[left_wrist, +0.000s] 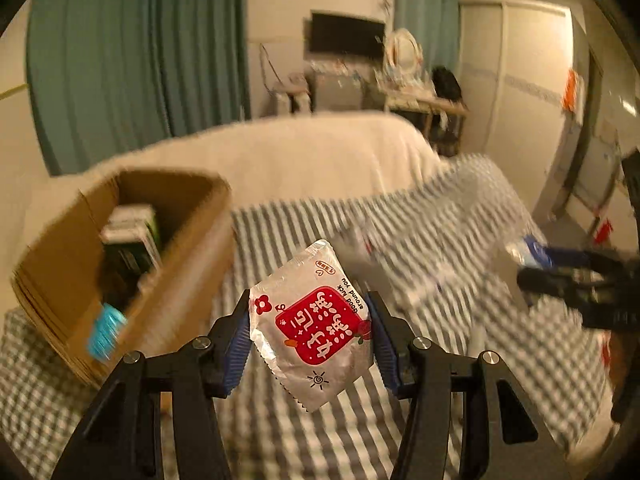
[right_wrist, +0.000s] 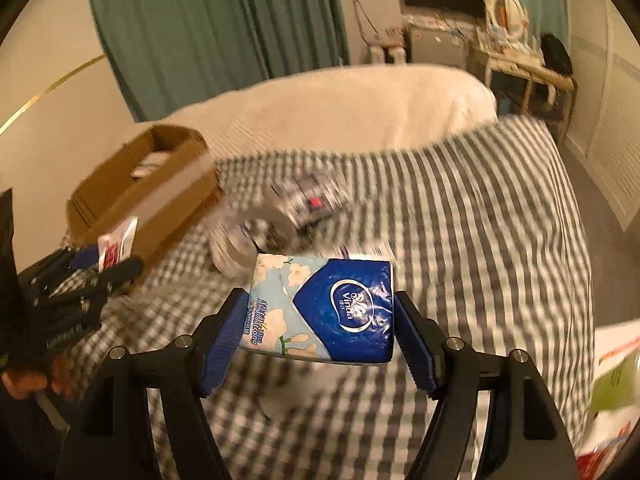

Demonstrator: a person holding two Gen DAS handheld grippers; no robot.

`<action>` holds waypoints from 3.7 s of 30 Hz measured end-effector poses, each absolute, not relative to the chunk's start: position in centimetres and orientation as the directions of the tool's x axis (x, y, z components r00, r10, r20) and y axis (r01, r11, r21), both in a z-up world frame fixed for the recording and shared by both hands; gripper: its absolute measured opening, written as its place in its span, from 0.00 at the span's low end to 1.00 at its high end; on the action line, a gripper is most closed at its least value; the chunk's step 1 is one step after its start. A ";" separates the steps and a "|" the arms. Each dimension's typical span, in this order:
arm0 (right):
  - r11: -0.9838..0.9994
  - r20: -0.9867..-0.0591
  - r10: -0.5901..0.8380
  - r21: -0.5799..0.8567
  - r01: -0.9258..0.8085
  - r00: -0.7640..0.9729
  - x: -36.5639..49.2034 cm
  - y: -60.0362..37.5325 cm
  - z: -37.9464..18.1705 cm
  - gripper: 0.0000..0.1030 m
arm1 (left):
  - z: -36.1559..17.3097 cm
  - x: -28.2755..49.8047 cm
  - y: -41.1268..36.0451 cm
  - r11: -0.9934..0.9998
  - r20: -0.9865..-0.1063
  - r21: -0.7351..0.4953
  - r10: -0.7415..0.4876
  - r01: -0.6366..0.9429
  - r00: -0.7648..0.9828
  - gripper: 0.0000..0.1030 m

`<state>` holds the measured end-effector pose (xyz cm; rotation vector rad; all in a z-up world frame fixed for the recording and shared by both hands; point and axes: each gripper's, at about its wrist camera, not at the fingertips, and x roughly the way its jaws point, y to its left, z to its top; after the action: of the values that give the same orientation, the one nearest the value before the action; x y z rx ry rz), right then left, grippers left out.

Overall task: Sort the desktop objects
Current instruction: 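Carry sachet and tissue pack into the cardboard box and release both, then grasp the beige tape roll with the left gripper while the right gripper grasps a white plastic bottle, then carry tape roll and white bottle over the cardboard box and release both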

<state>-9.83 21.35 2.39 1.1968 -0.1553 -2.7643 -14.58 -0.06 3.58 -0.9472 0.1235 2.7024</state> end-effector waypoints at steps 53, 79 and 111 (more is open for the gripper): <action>-0.993 -0.697 -0.062 0.114 -0.025 -0.715 -14.5 19.9 4.1 0.91 | 4.4 -19.6 -4.1 -0.968 -0.565 -0.126 0.249 -0.215 -0.786 1.00; -0.984 -0.881 -0.067 0.137 -0.116 -0.467 -12.8 21.6 -10.6 0.20 | -8.1 -21.7 7.5 -0.927 -0.728 0.033 0.234 -0.374 -0.645 1.00; -0.973 -0.738 -0.058 0.194 -0.129 -0.672 -10.8 23.1 -1.7 0.16 | -1.6 -20.4 2.9 -0.916 -0.583 -0.018 0.335 -0.400 -0.741 0.84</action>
<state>-10.80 23.12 -1.68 1.2864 -0.3677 -2.8859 -20.45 2.85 -1.58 -0.8436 0.1522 2.6073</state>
